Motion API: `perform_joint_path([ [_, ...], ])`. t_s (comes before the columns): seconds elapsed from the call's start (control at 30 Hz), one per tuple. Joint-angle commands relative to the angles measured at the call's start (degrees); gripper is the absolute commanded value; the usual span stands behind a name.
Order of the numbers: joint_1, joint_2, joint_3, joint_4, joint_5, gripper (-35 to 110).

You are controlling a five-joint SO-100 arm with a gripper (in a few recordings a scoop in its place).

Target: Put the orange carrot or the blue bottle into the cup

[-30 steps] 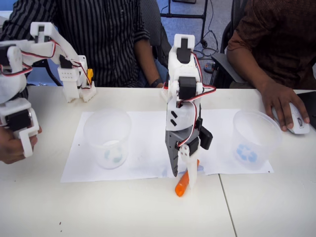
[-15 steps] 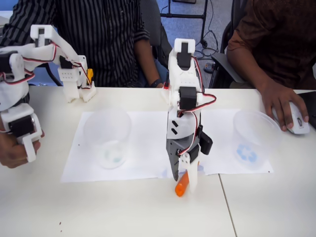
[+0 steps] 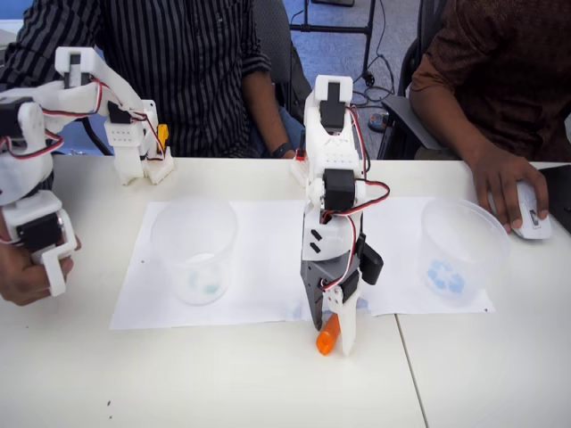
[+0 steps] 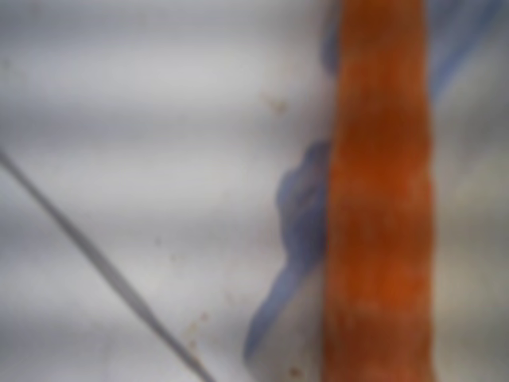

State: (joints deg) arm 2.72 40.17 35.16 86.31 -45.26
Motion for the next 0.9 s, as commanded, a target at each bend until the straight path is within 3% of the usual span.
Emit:
perform_joint_path([
  [0.0, 0.88, 4.31, -1.49, 0.53, -0.44, 28],
  [0.3, 0.88, 4.39, -1.49, 0.53, -0.35, 7],
  [0.87, 0.88, 8.00, -0.70, 1.49, -0.18, 9],
])
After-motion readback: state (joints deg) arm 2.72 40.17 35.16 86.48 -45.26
